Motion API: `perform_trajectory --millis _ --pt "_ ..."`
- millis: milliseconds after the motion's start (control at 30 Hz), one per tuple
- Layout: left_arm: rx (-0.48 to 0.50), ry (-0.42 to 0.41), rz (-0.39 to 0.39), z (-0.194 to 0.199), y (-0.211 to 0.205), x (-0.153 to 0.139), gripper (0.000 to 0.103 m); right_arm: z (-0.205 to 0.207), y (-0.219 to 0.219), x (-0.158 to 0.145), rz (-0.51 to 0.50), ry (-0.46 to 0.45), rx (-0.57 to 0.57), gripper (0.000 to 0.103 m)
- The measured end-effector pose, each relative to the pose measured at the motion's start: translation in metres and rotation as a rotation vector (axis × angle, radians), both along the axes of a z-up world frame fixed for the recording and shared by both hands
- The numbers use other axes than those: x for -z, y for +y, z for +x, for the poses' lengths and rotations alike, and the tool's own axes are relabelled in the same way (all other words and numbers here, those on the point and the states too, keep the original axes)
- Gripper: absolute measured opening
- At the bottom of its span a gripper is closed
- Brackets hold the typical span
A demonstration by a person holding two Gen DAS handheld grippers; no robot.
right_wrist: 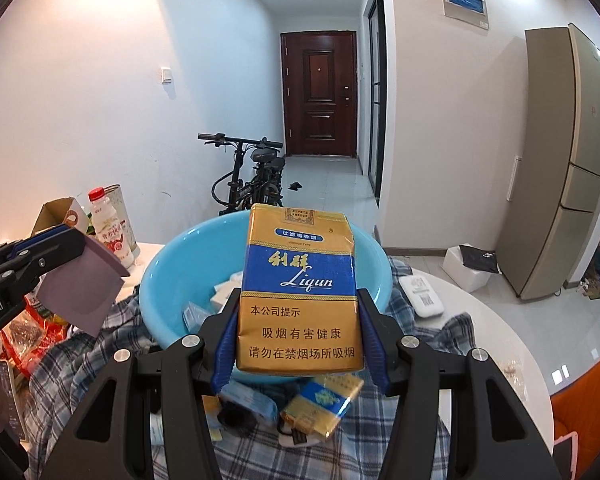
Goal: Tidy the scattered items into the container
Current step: 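Carry the pink case with the left tool while the right tool carries the Liqun pack over the basin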
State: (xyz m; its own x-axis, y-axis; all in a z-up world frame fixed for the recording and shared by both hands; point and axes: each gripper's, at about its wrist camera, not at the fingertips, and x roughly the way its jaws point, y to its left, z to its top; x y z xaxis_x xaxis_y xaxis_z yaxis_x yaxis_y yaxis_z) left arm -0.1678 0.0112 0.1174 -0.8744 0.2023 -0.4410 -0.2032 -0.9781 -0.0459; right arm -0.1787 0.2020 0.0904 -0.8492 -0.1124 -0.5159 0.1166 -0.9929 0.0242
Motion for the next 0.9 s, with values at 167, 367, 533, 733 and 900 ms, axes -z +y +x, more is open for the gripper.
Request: perform_trajectory --millis 167,367,533,733,900 --pt "0.012 0.016 0.001 -0.021 0.010 -0.008 0.017 -0.018 0.002 -0.006 -0.003 0.006 -0.001 0.056" --pt "0.019 0.030 -0.013 -0.043 0.024 -0.011 0.017 -0.031 0.004 -0.004 0.000 0.002 -0.004 0.056" --pt "-0.001 0.018 -0.002 -0.055 0.024 -0.006 0.017 -0.044 0.001 0.004 0.000 -0.019 -0.016 0.056" --pt "-0.030 -0.007 -0.008 -0.064 0.021 0.002 0.017 -0.050 -0.008 0.007 0.005 -0.021 -0.032 0.056" --pt "-0.033 -0.007 -0.017 -0.067 0.022 0.003 0.018 -0.051 -0.010 0.008 0.004 -0.023 -0.036 0.056"
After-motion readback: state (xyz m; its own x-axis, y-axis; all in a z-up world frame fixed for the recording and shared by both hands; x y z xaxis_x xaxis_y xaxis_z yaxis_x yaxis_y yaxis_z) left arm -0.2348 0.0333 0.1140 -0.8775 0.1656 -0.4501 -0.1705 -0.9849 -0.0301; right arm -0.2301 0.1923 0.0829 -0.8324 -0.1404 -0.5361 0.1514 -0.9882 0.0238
